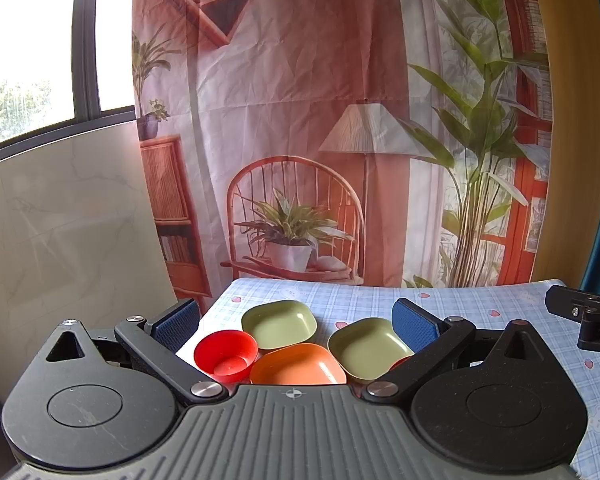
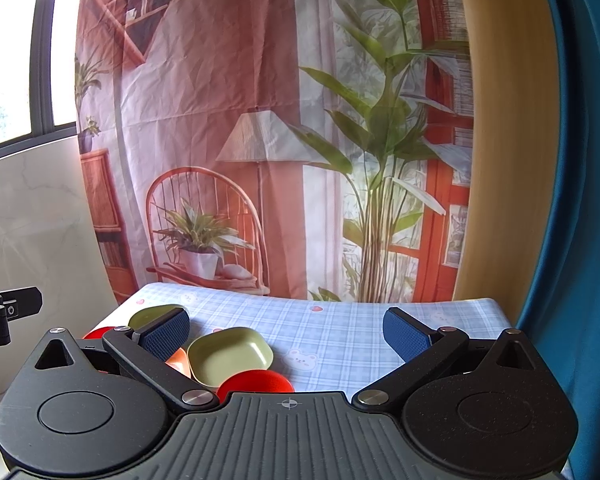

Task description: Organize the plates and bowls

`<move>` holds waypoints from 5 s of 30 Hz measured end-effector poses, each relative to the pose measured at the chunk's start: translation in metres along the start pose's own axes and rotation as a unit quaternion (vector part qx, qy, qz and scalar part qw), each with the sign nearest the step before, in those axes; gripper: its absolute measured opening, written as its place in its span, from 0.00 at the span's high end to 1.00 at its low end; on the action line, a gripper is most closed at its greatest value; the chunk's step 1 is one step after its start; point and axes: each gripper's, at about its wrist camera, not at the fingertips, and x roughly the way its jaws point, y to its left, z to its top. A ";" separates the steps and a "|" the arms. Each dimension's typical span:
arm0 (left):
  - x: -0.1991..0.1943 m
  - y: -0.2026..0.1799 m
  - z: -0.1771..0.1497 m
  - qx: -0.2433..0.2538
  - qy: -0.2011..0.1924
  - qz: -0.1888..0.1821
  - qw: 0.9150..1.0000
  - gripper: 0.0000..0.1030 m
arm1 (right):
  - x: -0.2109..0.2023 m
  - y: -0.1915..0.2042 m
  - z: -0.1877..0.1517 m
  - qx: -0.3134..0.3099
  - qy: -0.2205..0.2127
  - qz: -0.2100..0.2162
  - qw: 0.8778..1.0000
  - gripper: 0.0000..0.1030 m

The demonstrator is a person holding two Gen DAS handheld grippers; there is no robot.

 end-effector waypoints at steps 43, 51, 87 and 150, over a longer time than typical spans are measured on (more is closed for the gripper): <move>0.132 0.050 -0.093 -0.058 0.115 -0.020 0.992 0.06 | 0.149 0.039 -0.088 0.005 0.075 0.098 0.992 0.00; 0.157 0.044 -0.116 -0.069 0.151 -0.058 0.984 0.29 | 0.167 0.063 -0.110 -0.026 0.106 0.121 0.987 0.19; 0.186 0.034 -0.162 -0.131 0.211 -0.117 0.962 0.79 | 0.200 0.083 -0.164 -0.003 0.211 0.201 0.957 0.83; 0.251 -0.082 -0.111 0.014 0.214 -0.193 0.957 0.79 | 0.215 -0.027 -0.137 0.084 0.131 0.093 0.983 0.83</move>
